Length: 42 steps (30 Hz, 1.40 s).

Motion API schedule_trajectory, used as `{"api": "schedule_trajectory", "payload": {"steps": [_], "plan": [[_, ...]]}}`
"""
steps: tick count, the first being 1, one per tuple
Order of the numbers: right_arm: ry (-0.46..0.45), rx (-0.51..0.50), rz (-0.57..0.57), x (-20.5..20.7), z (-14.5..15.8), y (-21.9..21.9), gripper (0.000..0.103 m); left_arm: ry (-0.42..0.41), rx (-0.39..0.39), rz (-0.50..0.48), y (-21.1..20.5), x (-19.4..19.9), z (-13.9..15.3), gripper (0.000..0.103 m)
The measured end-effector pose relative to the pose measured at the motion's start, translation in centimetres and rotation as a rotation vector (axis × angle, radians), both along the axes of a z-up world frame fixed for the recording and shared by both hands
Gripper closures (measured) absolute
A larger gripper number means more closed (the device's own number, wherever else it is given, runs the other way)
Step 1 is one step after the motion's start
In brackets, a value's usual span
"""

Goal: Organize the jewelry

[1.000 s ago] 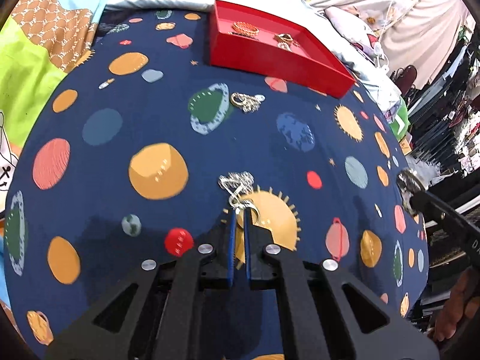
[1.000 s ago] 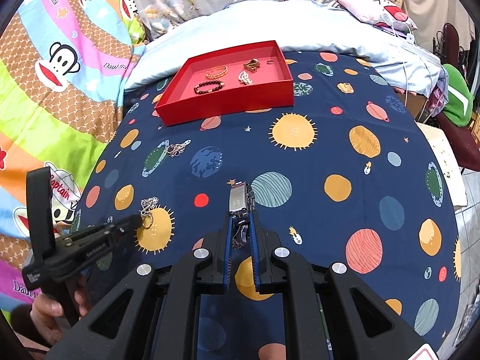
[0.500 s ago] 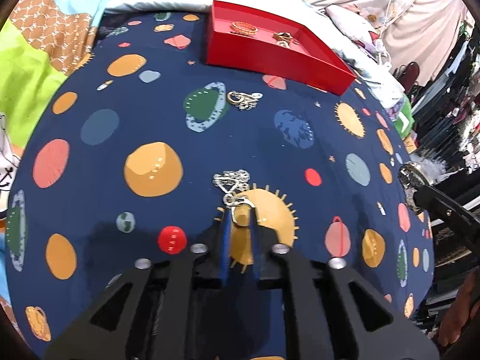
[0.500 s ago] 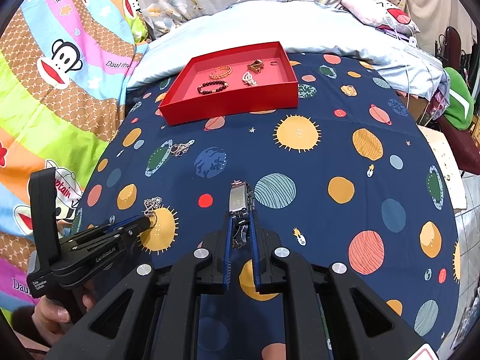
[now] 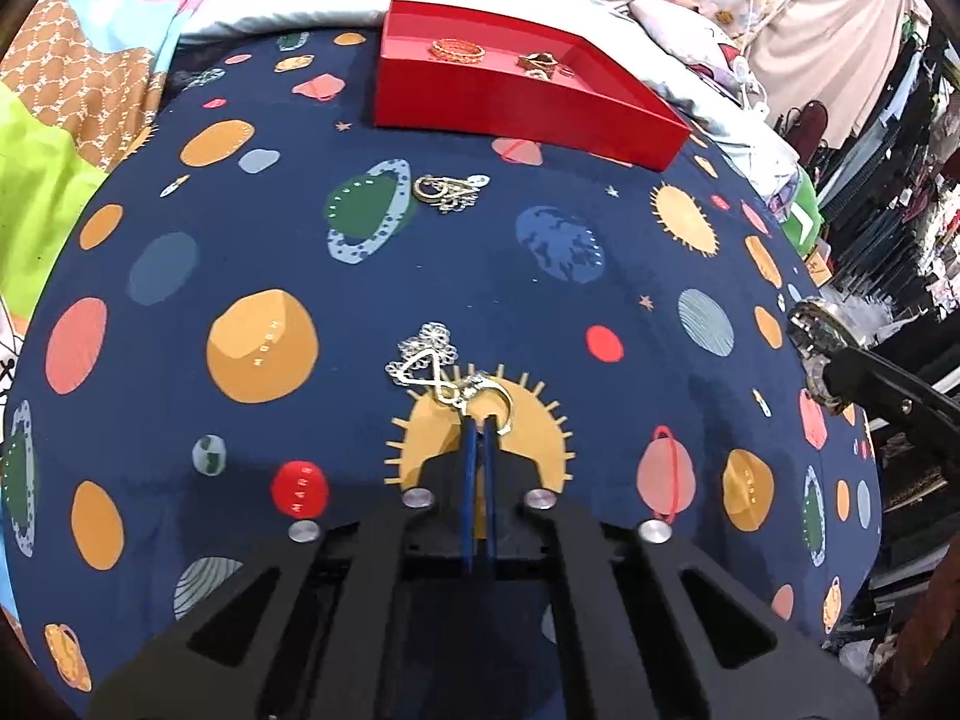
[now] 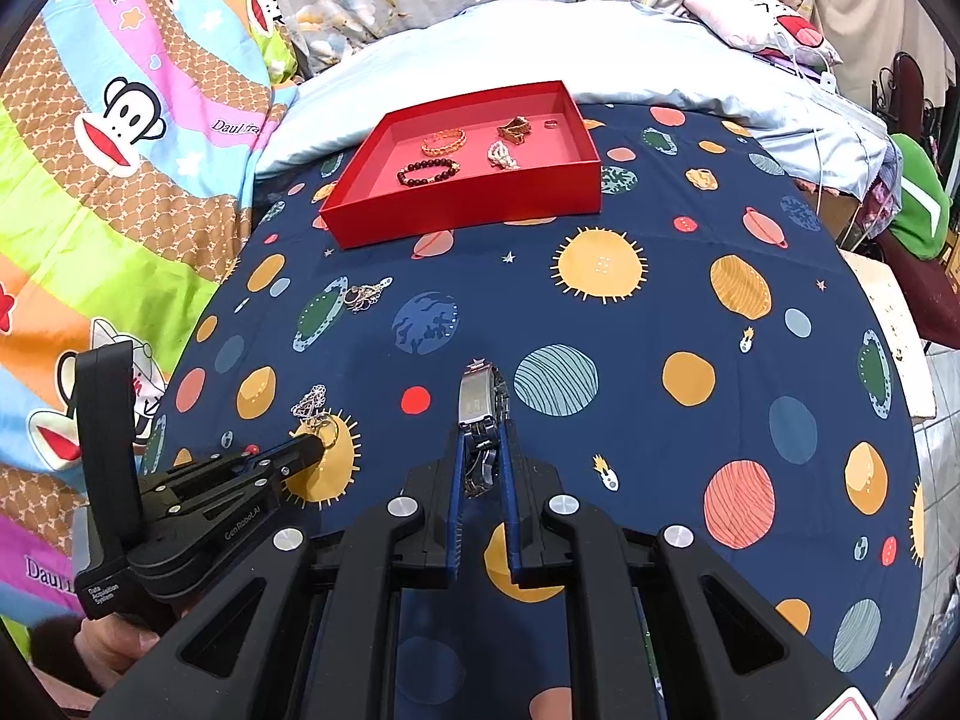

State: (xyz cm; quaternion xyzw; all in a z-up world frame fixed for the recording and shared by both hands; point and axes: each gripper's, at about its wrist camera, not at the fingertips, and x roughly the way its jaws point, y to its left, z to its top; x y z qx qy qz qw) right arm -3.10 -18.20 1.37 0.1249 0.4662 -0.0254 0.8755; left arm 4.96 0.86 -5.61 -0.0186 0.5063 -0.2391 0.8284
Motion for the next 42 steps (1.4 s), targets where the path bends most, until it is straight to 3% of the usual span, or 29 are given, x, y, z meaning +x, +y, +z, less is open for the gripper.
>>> {"api": "schedule_trajectory", "payload": {"steps": [9, 17, 20, 24, 27, 35, 36, 37, 41, 42], "plan": [[-0.001, 0.002, -0.003, 0.0, 0.0, -0.3, 0.093, -0.054, -0.05, -0.013, 0.1, -0.4, 2.1, 0.103], [0.002, 0.002, -0.004, 0.1, 0.0, -0.3, 0.093, 0.02, -0.023, 0.111, 2.6, 2.7, 0.1, 0.103], [0.004, 0.003, -0.004, 0.2, 0.0, -0.3, 0.093, 0.024, -0.027, 0.107, 2.4, 3.0, -0.1, 0.095], [0.006, 0.002, -0.004, 0.3, 0.0, -0.3, 0.093, 0.026, -0.054, 0.105, 1.9, 3.2, 0.1, 0.075], [0.007, 0.003, -0.008, 0.4, -0.1, -0.3, 0.093, 0.03, -0.06, 0.103, 1.7, 3.2, 0.1, 0.072], [0.013, 0.006, -0.001, 0.8, -0.4, -0.3, 0.093, -0.013, -0.019, 0.066, -0.1, 3.6, 0.1, 0.074], [0.013, 0.005, -0.002, 0.8, -0.4, -0.3, 0.093, -0.019, -0.015, 0.057, -0.4, 3.6, 0.1, 0.078], [0.013, 0.004, -0.004, 0.8, -0.4, -0.3, 0.093, -0.028, 0.0, 0.04, -1.0, 3.5, 0.0, 0.088], [0.011, 0.005, -0.01, 0.7, -0.5, -0.4, 0.093, -0.059, 0.037, 0.004, -2.2, 3.0, 0.1, 0.088], [0.011, 0.005, -0.012, 0.7, -0.5, -0.5, 0.093, -0.061, 0.038, -0.006, -2.4, 2.8, 0.2, 0.096]]}}
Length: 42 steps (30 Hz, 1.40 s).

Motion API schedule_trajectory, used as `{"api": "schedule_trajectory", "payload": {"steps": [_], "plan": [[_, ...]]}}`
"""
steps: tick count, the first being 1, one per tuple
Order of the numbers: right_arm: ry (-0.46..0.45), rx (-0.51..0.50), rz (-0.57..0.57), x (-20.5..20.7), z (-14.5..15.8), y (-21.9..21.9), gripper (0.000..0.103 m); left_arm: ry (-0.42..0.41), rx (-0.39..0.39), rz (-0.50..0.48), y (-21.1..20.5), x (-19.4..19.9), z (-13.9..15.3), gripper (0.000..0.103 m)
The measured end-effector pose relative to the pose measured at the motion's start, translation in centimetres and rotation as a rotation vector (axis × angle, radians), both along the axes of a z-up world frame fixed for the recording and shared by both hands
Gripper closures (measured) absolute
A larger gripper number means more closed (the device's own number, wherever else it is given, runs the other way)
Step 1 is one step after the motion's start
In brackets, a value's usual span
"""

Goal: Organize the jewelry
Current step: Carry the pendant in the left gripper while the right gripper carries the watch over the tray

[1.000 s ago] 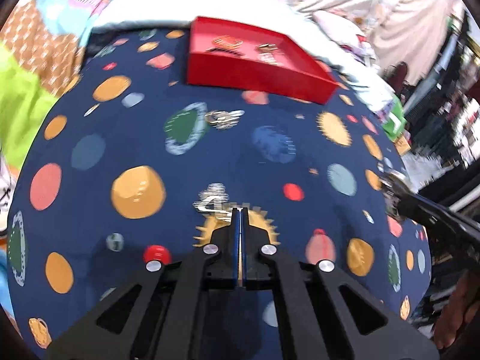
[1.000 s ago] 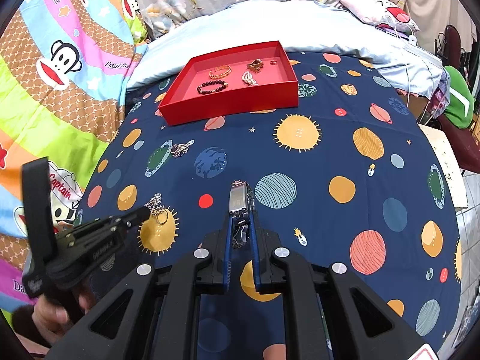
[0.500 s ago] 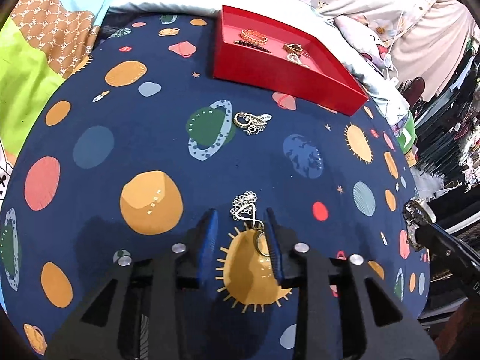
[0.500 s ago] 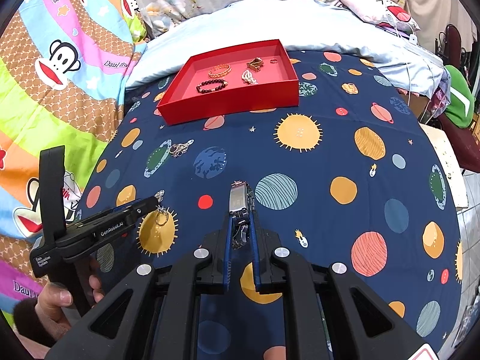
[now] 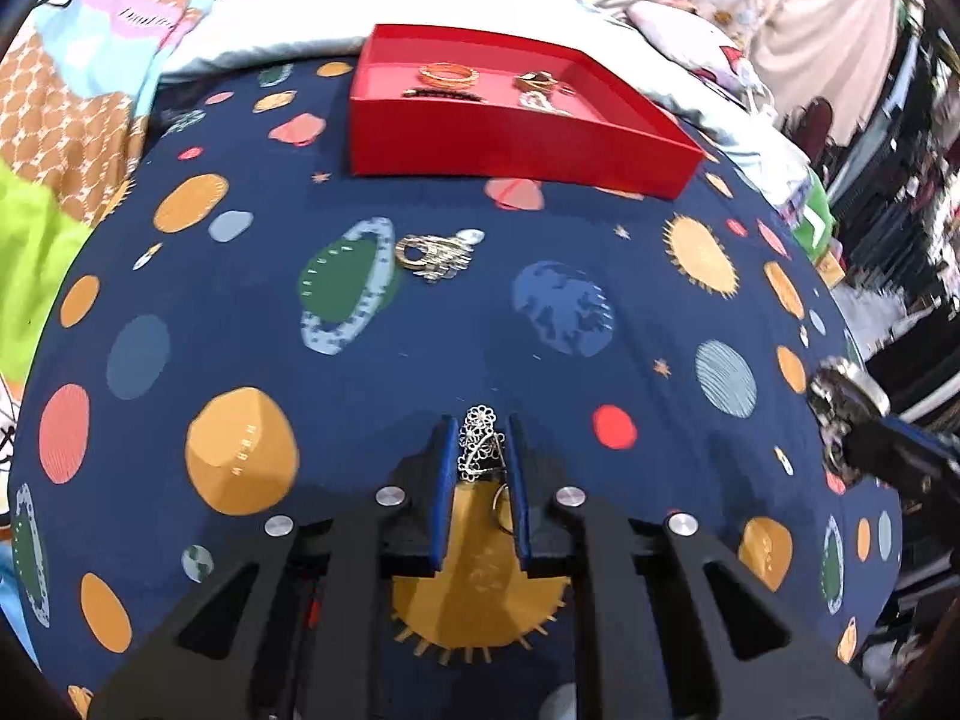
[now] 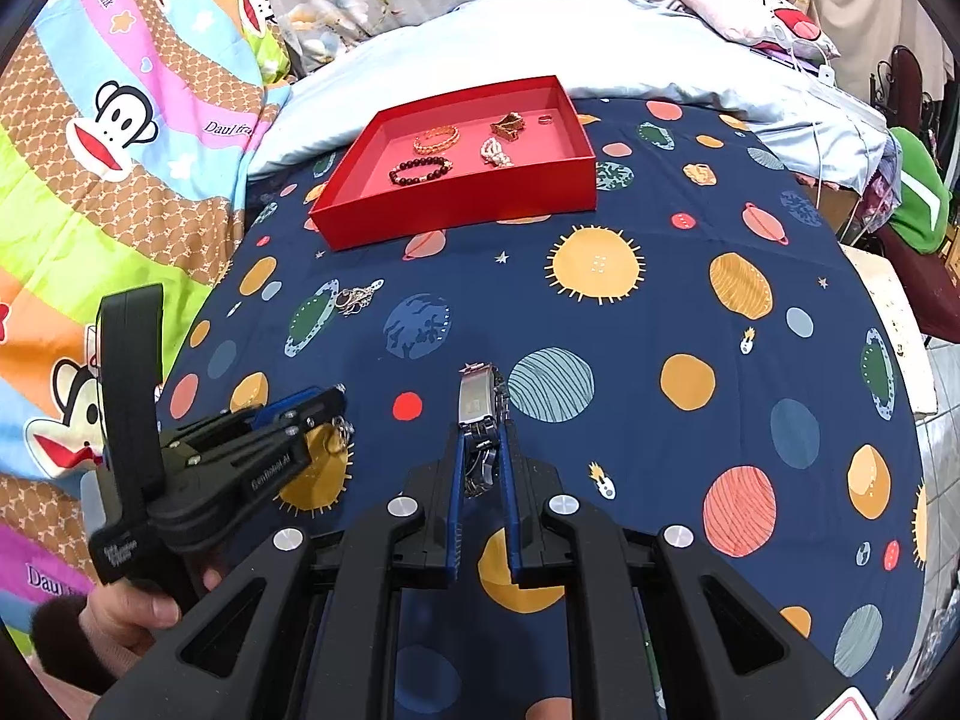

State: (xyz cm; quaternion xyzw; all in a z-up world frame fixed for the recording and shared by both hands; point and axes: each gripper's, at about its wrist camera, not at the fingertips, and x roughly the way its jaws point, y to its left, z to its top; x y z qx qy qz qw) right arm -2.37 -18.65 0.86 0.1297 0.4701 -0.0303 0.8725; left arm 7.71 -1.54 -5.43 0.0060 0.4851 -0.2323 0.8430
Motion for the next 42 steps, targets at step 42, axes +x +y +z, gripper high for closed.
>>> {"api": "schedule_trajectory", "payload": {"steps": [42], "plan": [[-0.104, 0.016, 0.021, 0.0, 4.0, -0.8, 0.093, -0.184, -0.213, -0.075, -0.2, -1.6, 13.2, 0.103]]}}
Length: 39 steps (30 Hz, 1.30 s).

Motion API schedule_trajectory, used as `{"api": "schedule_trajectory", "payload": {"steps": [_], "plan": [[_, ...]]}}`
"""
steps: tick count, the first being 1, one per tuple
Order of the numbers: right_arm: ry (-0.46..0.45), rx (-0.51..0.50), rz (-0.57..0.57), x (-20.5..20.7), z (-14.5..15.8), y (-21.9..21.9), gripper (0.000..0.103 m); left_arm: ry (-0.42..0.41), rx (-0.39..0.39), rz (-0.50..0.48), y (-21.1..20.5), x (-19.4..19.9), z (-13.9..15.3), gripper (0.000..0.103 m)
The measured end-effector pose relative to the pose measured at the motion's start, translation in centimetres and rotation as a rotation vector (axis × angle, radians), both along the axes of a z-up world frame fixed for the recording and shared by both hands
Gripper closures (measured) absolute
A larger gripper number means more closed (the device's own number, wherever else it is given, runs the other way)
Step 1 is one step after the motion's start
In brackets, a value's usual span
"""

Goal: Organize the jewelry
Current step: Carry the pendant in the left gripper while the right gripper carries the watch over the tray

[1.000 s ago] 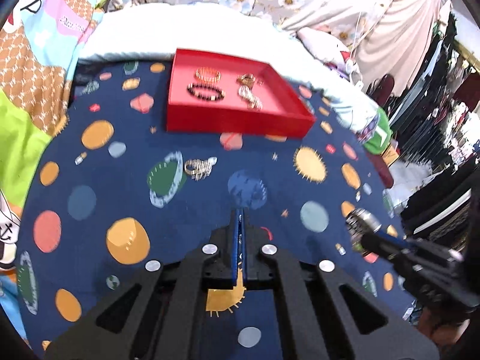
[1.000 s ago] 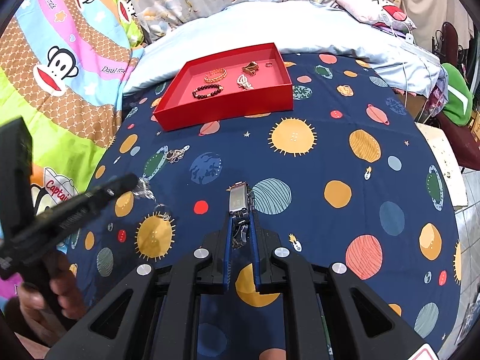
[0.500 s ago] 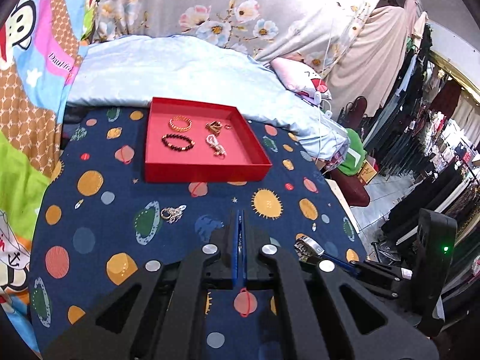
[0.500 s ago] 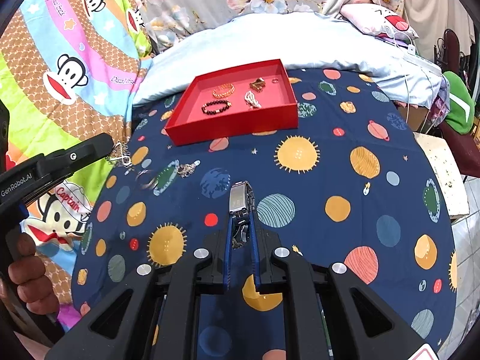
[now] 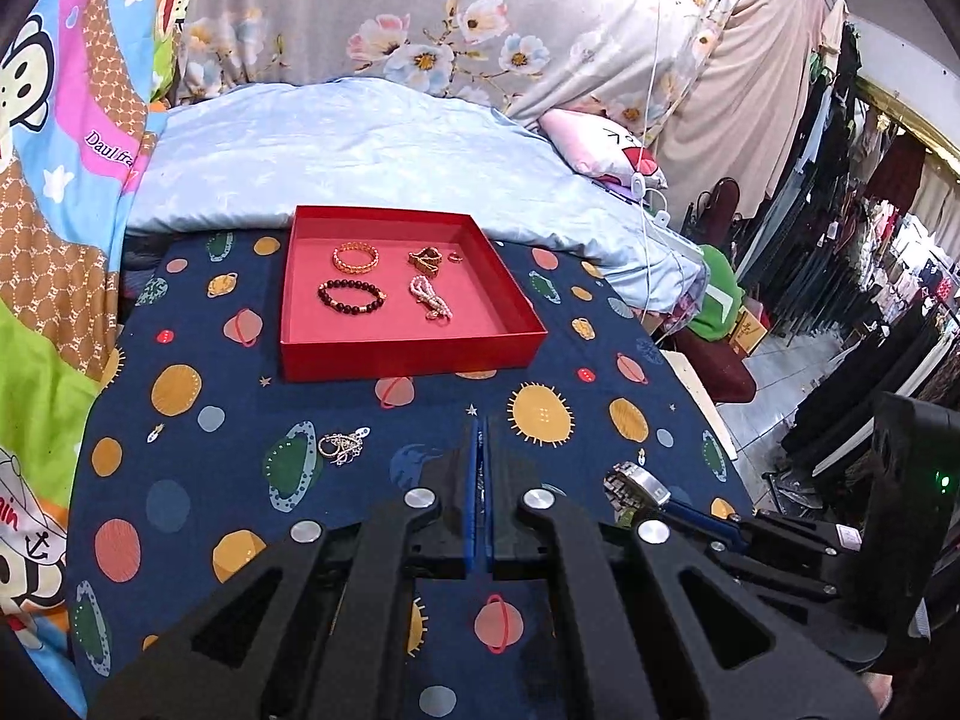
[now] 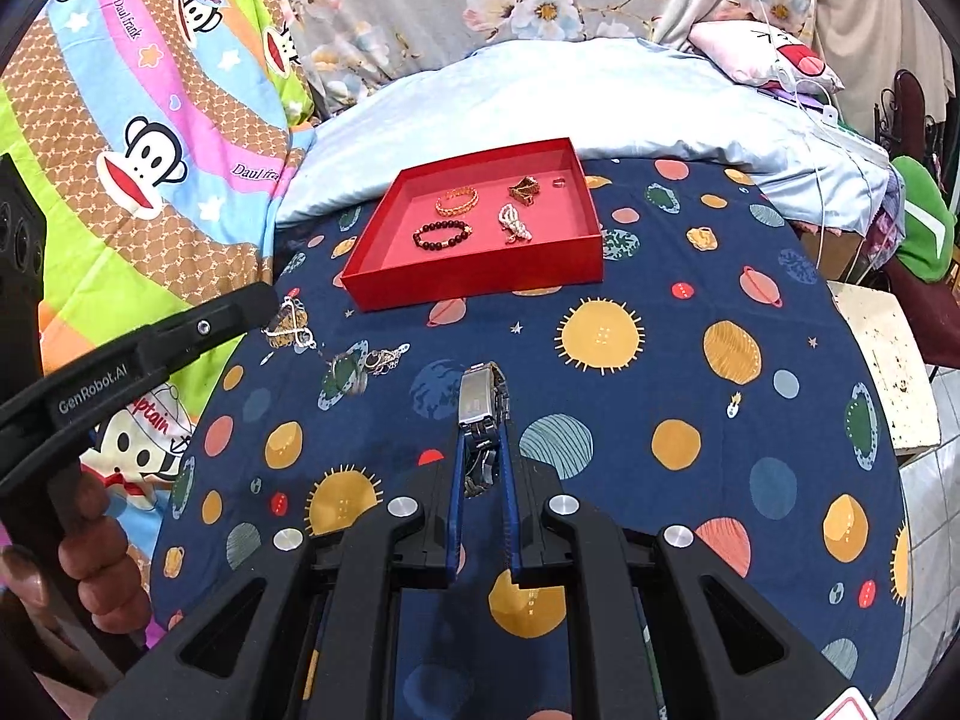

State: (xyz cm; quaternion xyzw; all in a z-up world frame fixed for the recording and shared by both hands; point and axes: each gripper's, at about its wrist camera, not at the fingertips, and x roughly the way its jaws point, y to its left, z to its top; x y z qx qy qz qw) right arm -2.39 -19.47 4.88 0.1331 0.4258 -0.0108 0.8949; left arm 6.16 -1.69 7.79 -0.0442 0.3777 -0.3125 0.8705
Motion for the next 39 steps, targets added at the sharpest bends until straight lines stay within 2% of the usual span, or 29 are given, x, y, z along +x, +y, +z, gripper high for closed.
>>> {"api": "schedule_trajectory", "payload": {"steps": [8, 17, 29, 34, 39], "plan": [[-0.003, -0.008, 0.003, 1.9, 0.0, -0.2, 0.093, 0.004, 0.002, 0.009, -0.2, 1.0, -0.3, 0.103], [-0.032, -0.021, 0.006, 5.7, 0.7, -1.0, 0.093, -0.016, 0.002, 0.021, -0.5, 4.2, -0.1, 0.103], [-0.101, -0.052, 0.014, 13.3, 2.6, -3.3, 0.093, -0.101, 0.009, 0.077, -1.1, 11.0, 2.1, 0.103], [-0.104, -0.039, 0.019, 16.8, 2.5, -4.2, 0.093, -0.129, 0.022, 0.085, -2.0, 13.9, 2.5, 0.103], [-0.088, -0.035, 0.013, 19.8, 1.5, -4.8, 0.093, -0.125, 0.036, 0.091, -3.0, 16.4, 1.7, 0.103]]}}
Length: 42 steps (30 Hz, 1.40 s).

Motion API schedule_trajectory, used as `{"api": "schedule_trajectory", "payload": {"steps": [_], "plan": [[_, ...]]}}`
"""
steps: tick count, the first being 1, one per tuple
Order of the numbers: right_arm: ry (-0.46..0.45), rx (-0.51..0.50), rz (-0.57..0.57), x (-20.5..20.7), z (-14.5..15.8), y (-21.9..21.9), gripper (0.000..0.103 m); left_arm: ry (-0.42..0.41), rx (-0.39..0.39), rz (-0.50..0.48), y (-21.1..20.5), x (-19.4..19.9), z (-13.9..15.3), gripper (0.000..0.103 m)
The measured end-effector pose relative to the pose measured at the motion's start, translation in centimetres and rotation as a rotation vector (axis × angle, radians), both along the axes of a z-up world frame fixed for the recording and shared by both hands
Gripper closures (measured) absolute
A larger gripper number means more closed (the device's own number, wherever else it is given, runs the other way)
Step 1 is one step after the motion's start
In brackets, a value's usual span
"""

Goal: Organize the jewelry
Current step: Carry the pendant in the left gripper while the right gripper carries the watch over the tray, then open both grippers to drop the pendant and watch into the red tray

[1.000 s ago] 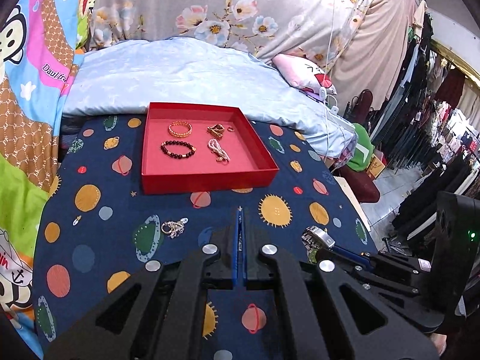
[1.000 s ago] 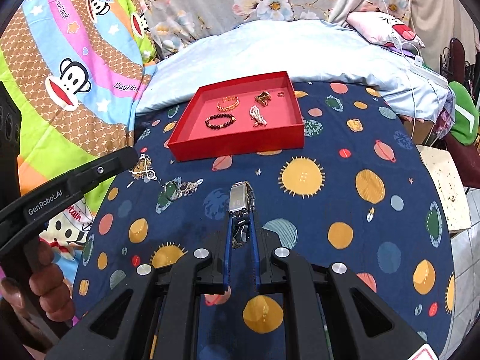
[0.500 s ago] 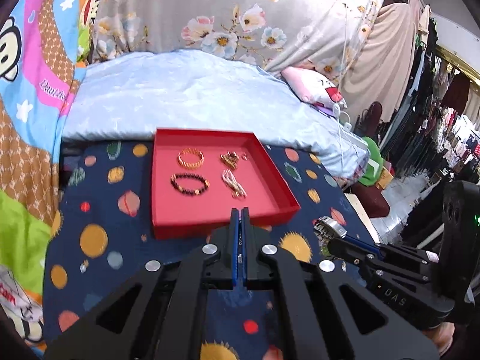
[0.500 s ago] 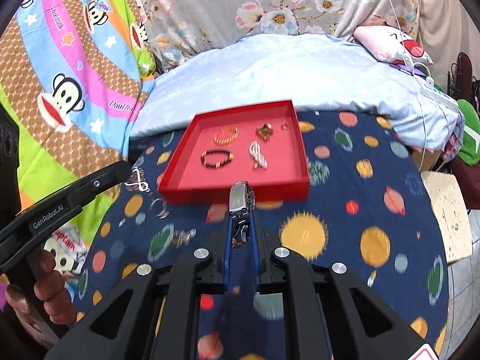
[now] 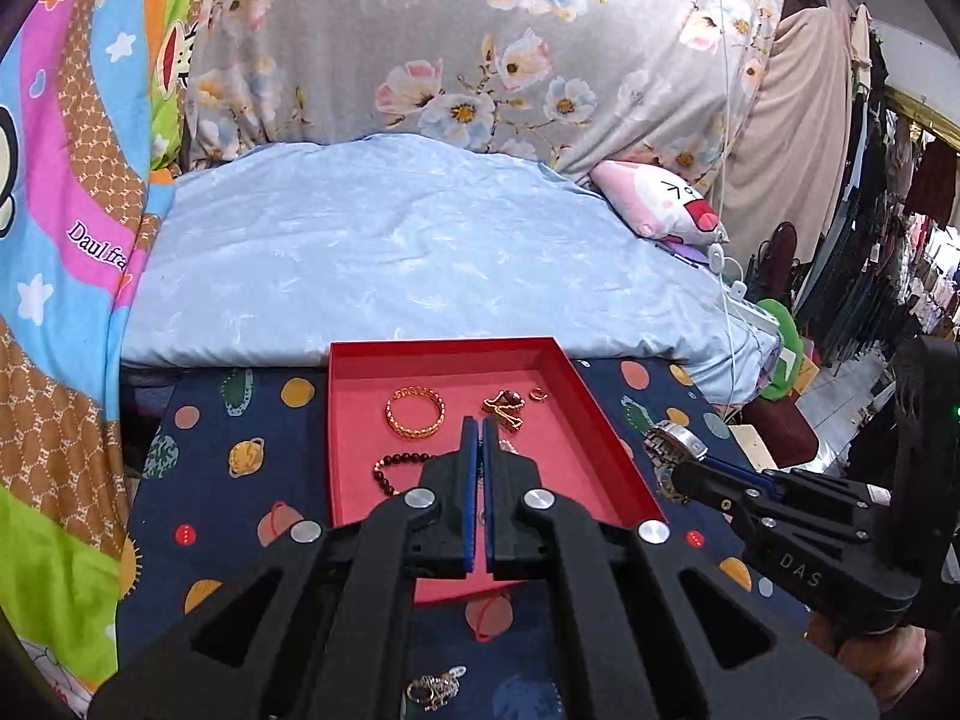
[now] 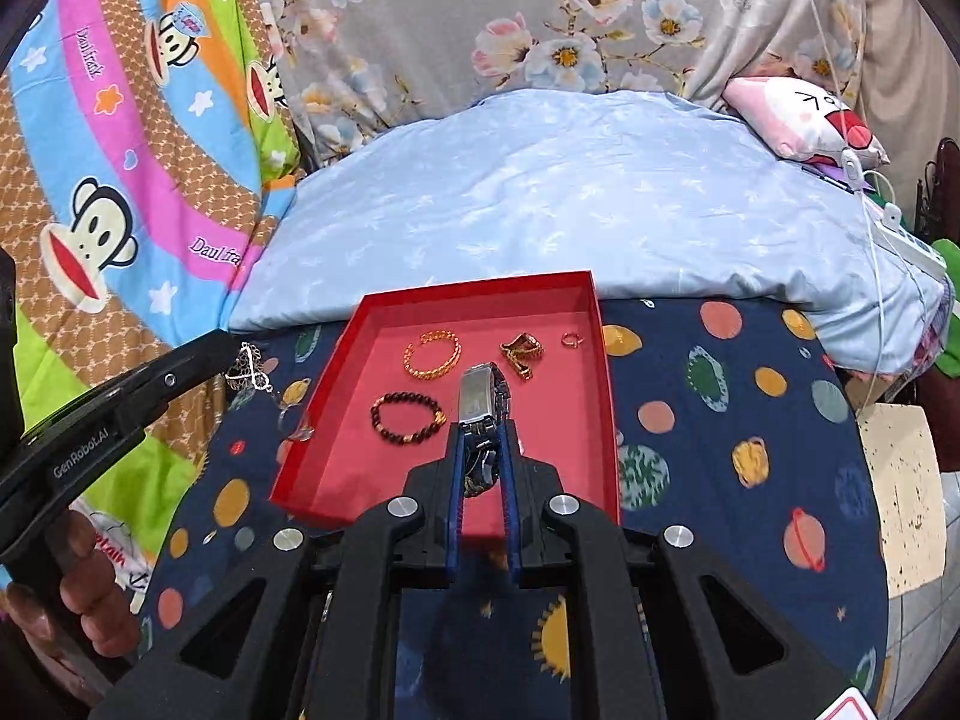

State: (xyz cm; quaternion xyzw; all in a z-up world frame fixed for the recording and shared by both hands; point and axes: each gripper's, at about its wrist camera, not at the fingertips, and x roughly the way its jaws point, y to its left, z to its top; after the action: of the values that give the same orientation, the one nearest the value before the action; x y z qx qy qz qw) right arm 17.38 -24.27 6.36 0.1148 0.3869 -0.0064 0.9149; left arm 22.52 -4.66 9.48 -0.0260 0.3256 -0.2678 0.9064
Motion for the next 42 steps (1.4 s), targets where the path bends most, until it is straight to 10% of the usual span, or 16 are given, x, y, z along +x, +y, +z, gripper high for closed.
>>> {"api": "schedule_trajectory", "payload": {"steps": [34, 35, 38, 42], "plan": [[0.045, 0.0, 0.0, 5.4, -4.9, 0.3, 0.081, 0.096, 0.067, 0.051, -2.6, 5.8, -6.9, 0.101], [0.037, 0.004, -0.005, 5.2, -4.6, 0.2, 0.077, 0.092, 0.069, 0.063, -2.5, 5.8, -6.9, 0.098], [0.018, 0.0, -0.011, 4.5, -3.8, 0.1, 0.072, 0.091, 0.075, 0.118, -2.0, 5.6, -6.6, 0.047], [-0.003, -0.01, -0.004, 2.7, -2.5, 0.5, 0.071, 0.062, 0.068, 0.146, -0.9, 4.7, -5.5, 0.046]]}}
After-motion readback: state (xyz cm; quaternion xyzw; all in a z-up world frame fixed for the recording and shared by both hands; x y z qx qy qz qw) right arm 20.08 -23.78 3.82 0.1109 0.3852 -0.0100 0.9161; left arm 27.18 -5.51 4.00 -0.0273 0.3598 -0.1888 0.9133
